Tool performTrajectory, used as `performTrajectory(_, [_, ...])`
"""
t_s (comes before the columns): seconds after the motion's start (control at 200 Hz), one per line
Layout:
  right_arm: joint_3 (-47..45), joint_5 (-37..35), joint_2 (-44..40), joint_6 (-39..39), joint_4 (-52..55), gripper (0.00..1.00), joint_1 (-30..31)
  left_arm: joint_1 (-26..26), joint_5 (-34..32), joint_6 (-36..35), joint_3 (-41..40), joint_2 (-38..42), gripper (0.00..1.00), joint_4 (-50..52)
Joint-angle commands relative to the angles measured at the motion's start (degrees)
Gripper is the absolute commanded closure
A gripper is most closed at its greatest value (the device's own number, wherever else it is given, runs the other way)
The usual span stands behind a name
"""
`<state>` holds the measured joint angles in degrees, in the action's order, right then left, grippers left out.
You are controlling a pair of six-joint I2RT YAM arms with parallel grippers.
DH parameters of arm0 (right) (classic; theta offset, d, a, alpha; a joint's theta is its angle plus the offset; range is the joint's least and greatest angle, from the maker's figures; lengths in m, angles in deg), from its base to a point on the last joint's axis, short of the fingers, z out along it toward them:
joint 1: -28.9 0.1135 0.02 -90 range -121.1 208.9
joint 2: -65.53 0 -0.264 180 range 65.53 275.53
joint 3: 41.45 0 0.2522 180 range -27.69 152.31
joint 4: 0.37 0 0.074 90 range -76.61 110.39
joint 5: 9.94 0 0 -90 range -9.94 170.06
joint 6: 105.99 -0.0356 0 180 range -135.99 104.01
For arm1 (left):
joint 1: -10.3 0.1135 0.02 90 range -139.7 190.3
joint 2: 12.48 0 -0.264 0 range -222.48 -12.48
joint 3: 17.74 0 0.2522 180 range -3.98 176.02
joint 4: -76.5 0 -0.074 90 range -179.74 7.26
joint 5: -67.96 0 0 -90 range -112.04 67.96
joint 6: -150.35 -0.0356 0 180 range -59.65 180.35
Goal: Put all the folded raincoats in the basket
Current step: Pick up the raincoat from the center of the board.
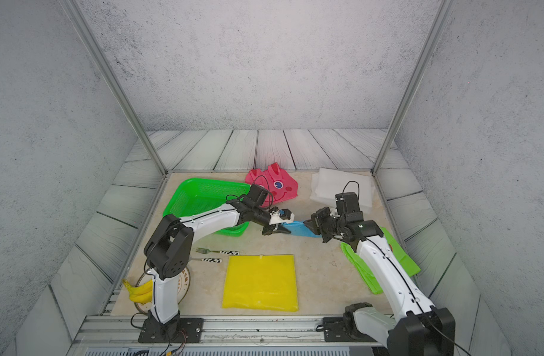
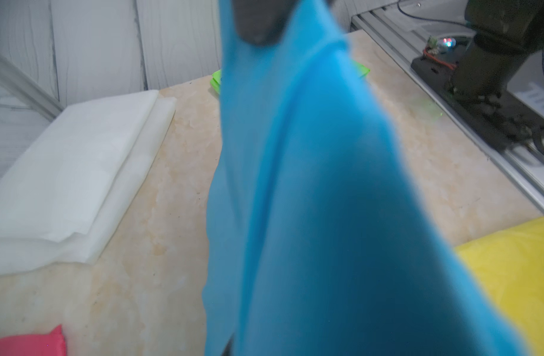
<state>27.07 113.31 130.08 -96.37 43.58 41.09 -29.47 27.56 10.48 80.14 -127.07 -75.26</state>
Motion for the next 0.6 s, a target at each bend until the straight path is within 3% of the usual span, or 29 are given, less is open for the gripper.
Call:
performTrajectory(0.0, [0.0,2.0,-1.4,0.9,-1.3,0.93,-0.8,0.3,0.1,-1.8,2.4,3.1,0.90,5.8])
performTrajectory(0.095, [0.6,1.8,-2.0,3.5,-1.2,0.78,-1.0,0.7,-0.7,-1.9,3.7,4.9,0.94,8.6])
performTrajectory(0.235, [2.5,2.8,-3.3,7.7,-0.9,0.41,-1.4,1.8,-2.9,0.1,6.3,7.5,0.96,12.1])
performTrajectory(0.596, [16.4,3.1,-5.3,30.4,13.0,0.10,-1.7,8.4,-5.0,4.8,15.9,16.1,0.99,24.5])
